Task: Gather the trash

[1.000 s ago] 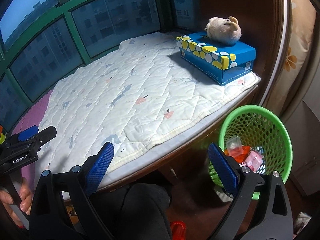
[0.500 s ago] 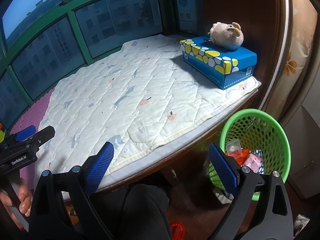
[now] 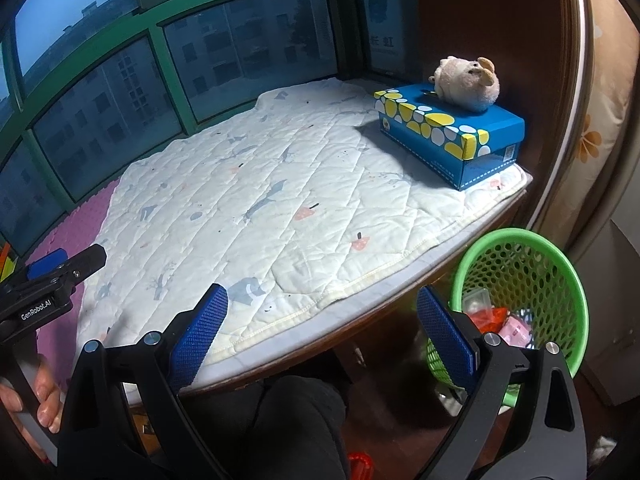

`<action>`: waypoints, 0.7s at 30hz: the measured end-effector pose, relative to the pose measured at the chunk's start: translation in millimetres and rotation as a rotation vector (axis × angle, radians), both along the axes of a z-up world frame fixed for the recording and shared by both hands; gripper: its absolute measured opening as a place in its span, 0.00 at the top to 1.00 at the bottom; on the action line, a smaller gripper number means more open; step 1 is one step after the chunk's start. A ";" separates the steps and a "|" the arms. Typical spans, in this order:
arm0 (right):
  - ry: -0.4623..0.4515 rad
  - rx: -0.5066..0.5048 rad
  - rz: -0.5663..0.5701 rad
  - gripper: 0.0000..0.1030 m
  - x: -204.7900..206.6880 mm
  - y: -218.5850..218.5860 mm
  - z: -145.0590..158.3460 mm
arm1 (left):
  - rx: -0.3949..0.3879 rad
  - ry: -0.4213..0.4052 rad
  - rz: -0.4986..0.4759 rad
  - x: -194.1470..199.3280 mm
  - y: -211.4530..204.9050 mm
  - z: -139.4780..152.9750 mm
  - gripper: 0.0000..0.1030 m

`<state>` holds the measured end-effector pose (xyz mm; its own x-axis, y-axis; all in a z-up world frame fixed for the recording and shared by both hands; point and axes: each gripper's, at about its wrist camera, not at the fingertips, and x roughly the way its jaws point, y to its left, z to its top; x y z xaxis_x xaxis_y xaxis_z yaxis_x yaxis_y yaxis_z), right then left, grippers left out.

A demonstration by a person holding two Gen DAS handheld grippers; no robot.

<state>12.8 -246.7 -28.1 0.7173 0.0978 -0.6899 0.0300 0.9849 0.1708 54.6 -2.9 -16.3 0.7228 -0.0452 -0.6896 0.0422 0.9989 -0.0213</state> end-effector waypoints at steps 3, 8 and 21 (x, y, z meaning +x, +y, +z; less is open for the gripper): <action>-0.006 -0.004 0.008 0.08 1.7 3.6 1.4 | -0.005 0.003 0.015 0.8 3.4 0.0 0.09; -0.017 0.000 0.014 0.08 3.0 5.4 3.9 | -0.008 0.001 0.021 0.8 4.7 0.5 0.09; -0.024 0.008 0.012 0.07 2.5 5.8 4.4 | -0.004 -0.009 0.037 1.3 5.3 3.3 0.09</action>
<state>15.2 -241.0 -23.7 0.7322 0.1120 -0.6719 0.0137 0.9838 0.1789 55.9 2.4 -13.0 0.7301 -0.0212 -0.6830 0.0052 0.9997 -0.0255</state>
